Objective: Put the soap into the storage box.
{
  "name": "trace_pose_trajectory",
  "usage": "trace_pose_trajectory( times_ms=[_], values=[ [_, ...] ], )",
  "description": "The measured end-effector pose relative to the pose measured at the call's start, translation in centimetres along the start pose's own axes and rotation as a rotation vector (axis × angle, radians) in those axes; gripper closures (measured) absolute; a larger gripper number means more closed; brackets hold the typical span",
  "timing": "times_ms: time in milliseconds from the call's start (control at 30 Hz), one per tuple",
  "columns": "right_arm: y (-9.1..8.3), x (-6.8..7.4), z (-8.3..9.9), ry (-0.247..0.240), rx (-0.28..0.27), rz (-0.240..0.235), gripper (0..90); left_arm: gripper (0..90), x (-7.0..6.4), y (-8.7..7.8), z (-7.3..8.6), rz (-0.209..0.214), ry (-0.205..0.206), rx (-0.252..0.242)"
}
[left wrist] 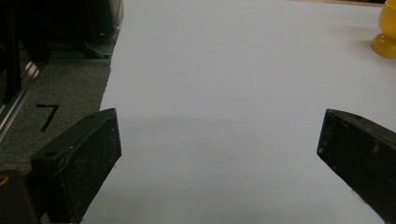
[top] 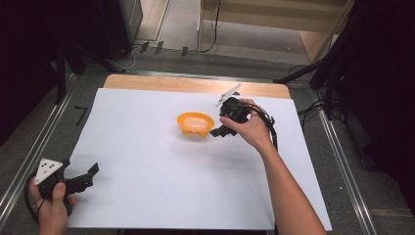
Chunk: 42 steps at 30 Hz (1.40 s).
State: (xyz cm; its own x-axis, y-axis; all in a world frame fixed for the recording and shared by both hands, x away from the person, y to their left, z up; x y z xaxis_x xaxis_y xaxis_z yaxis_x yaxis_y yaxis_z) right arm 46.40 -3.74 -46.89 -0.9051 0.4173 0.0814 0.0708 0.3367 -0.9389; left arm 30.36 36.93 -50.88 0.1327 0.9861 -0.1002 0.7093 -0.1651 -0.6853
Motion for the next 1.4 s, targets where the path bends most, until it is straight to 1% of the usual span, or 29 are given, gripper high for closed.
trace_pose_trajectory(
  times_ms=[33, 67, 100, 167, 233, 267, 300, 400, 433, 467, 500, 533, 633, 667, 700, 767, 800, 867, 967, 1067, 1133, 1167, 1200, 1233, 1300, 1367, 1400],
  values=[
    [-0.2, -0.2, 0.3, 0.011, -0.01, 0.031, 14.3, 0.5, 0.0, 0.0, 0.0, 0.0, 0.0, -0.001],
    [-0.3, -0.2, 0.6, 0.021, -0.013, 0.049, 14.2, 0.5, 0.0, 0.0, 0.0, 0.0, 0.001, -0.003],
    [-0.5, -0.1, 1.1, 0.033, -0.017, 0.059, 14.2, 0.5, -0.1, 0.0, 0.0, 0.001, 0.002, -0.004],
    [-0.7, -0.1, 1.8, 0.062, -0.04, 0.074, 14.0, 0.5, 0.0, 0.0, 0.0, 0.002, 0.003, -0.006],
    [-0.8, 0.1, 2.2, 0.066, -0.048, 0.072, 13.9, 0.5, 0.0, 0.0, 0.0, 0.002, -0.001, -0.007],
    [-1.0, 0.0, 2.7, 0.087, -0.069, 0.093, 13.9, 0.5, 0.0, 0.0, 0.0, 0.002, -0.001, -0.006],
    [-1.2, -0.2, 3.4, 0.113, -0.11, 0.09, 13.8, 0.5, 0.0, 0.0, 0.0, 0.002, -0.002, -0.005],
    [-1.1, -0.4, 4.6, 0.145, -0.135, 0.087, 13.6, 0.5, 0.0, -0.1, 0.0, 0.002, -0.004, -0.007],
    [-1.0, -0.5, 5.1, 0.152, -0.145, 0.093, 14.0, 0.5, 0.0, -0.1, 0.0, 0.002, -0.004, -0.007],
    [-0.9, -0.4, 5.6, 0.162, -0.15, 0.072, 13.8, 0.4, 0.0, -0.1, 0.0, 0.002, -0.005, -0.007],
    [-0.9, -0.4, 5.8, 0.168, -0.153, 0.062, 13.7, 0.5, 0.1, 0.0, 0.0, 0.002, -0.002, -0.004],
    [-0.9, -0.4, 6.2, 0.178, -0.175, 0.061, 13.9, 0.5, 0.0, 0.0, 0.0, 0.001, -0.004, -0.004],
    [-1.0, -0.5, 7.4, 0.21, -0.214, 0.094, 14.1, 0.5, 0.0, 0.0, 0.0, 0.0, -0.005, -0.005],
    [-1.1, -0.5, 7.8, 0.214, -0.226, 0.095, 14.1, 0.5, 0.0, 0.0, 0.0, -0.001, -0.005, -0.006],
    [-1.1, -0.4, 8.2, 0.225, -0.231, 0.106, 14.1, 0.5, 0.0, 0.0, 0.0, -0.002, -0.005, -0.006],
    [-1.2, -0.3, 9.1, 0.234, -0.241, 0.132, 14.1, 0.5, 0.0, 0.0, 0.0, -0.002, -0.005, -0.007],
    [-1.2, -0.2, 9.5, 0.241, -0.253, 0.138, 14.1, 0.5, 0.0, -0.1, 0.0, -0.002, -0.005, -0.007],
    [-1.3, 0.0, 10.2, 0.257, -0.263, 0.136, 13.8, 0.5, 0.1, -0.1, 0.0, -0.003, -0.006, -0.006],
    [-1.6, 0.2, 11.5, 0.267, -0.28, 0.162, 13.8, 0.5, 0.1, 0.0, 0.0, -0.002, -0.006, -0.005],
    [-1.7, 0.6, 12.6, 0.281, -0.297, 0.168, 13.7, 0.5, 0.1, -0.1, 0.0, -0.003, -0.009, -0.009],
    [-1.8, 0.7, 12.9, 0.281, -0.301, 0.173, 13.7, 0.5, 0.1, -0.1, 0.0, -0.003, -0.008, -0.009],
    [-2.1, 0.9, 13.7, 0.287, -0.315, 0.202, 13.9, 0.5, 0.1, -0.1, 0.0, -0.004, -0.007, -0.006],
    [-2.2, 0.9, 14.0, 0.285, -0.31, 0.211, 13.9, 0.5, 0.1, 0.0, 0.0, -0.003, -0.005, -0.004],
    [-2.3, 1.0, 14.5, 0.284, -0.31, 0.23, 13.9, 0.5, 0.1, 0.0, 0.0, -0.003, -0.005, -0.004],
    [-2.4, 1.0, 15.2, 0.298, -0.328, 0.244, 14.2, 0.5, 0.1, 0.0, 0.0, -0.003, -0.005, -0.003],
    [-2.4, 1.1, 16.0, 0.311, -0.331, 0.241, 14.0, 0.5, 0.1, 0.0, 0.0, -0.003, -0.005, -0.004],
    [-2.4, 1.0, 16.5, 0.323, -0.336, 0.251, 14.2, 0.5, 0.1, 0.0, 0.0, -0.003, -0.007, -0.004]
  ],
)
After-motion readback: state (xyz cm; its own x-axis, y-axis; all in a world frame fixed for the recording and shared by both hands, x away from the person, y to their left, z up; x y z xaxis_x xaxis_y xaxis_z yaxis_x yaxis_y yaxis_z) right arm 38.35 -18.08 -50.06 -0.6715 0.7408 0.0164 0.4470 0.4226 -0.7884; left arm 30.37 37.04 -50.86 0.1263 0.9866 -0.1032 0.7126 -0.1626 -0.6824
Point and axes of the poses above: each handheld gripper's, and its own axes: y roughly forward along the jaws, z roughly out of its underside, x roughly to its left, the point moved 10 cm from there along y, roughly forward along the jaws, and after that the axes turned 15 degrees about x, right-handed, at the moved point
